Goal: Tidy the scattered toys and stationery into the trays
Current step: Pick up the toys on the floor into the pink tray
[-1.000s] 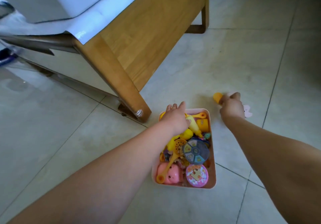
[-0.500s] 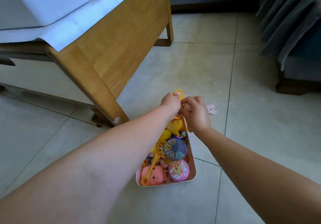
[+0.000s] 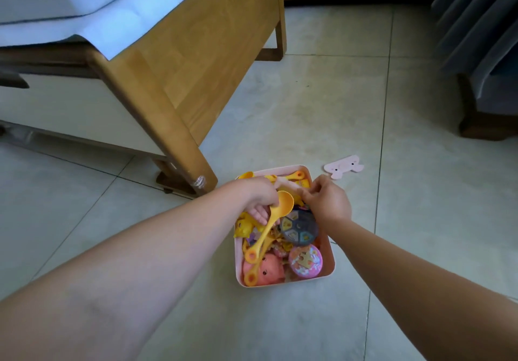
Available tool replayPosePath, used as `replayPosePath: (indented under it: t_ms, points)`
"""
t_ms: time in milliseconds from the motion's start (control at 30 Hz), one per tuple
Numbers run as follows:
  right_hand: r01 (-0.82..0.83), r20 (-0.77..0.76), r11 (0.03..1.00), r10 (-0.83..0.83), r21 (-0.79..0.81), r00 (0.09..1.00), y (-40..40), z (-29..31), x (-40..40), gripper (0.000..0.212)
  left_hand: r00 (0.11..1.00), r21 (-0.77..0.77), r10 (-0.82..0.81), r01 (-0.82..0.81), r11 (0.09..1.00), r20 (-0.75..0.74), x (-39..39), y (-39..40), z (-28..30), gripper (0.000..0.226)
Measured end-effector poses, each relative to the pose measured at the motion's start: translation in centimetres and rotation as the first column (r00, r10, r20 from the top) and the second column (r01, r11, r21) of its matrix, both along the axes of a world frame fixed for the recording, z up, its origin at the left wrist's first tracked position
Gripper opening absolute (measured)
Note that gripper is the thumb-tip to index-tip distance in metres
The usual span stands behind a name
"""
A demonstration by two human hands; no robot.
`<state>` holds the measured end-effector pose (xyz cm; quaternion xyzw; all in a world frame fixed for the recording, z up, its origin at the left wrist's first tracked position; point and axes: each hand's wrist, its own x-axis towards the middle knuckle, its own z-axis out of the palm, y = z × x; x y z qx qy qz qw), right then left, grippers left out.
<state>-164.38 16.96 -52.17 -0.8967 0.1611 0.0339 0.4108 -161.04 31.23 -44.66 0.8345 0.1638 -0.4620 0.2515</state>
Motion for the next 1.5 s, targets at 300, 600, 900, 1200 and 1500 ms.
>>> replayPosePath:
  t_ms: [300, 600, 900, 1200, 1500]
  points:
    - [-0.237, -0.073, 0.933, 0.226, -0.270, 0.971, 0.3, 0.2, -1.0, 0.066, 0.957, 0.288, -0.285, 0.257, 0.923, 0.061, 0.7, -1.0, -1.4, 0.038]
    - [-0.422, -0.088, 0.800, 0.428, -0.427, 0.899, -1.5, -0.2, -3.7, 0.054, 0.618, 0.569, -0.782, 0.673, 0.473, -0.081, 0.2, -2.7, -0.9, 0.012]
    - [-0.214, 0.086, 0.882, 0.273, -0.419, 0.958, -0.9, -1.3, -3.0, 0.050, 0.656, 0.557, -0.657, 0.408, 0.723, 0.372, 2.6, -1.7, -0.9, 0.039]
    - [-0.430, -0.089, 0.822, 0.430, -0.373, 0.899, 0.7, -3.0, -0.4, 0.060, 0.753, 0.595, -0.417, 0.042, 0.803, 0.509, 2.4, 0.3, -3.9, 0.060]
    - [-0.380, 0.019, 0.878, 0.403, -0.292, 0.915, 1.9, -2.6, -0.2, 0.065, 0.812, 0.446, -0.340, 0.111, 0.888, 0.474, 1.3, -0.7, -6.0, 0.074]
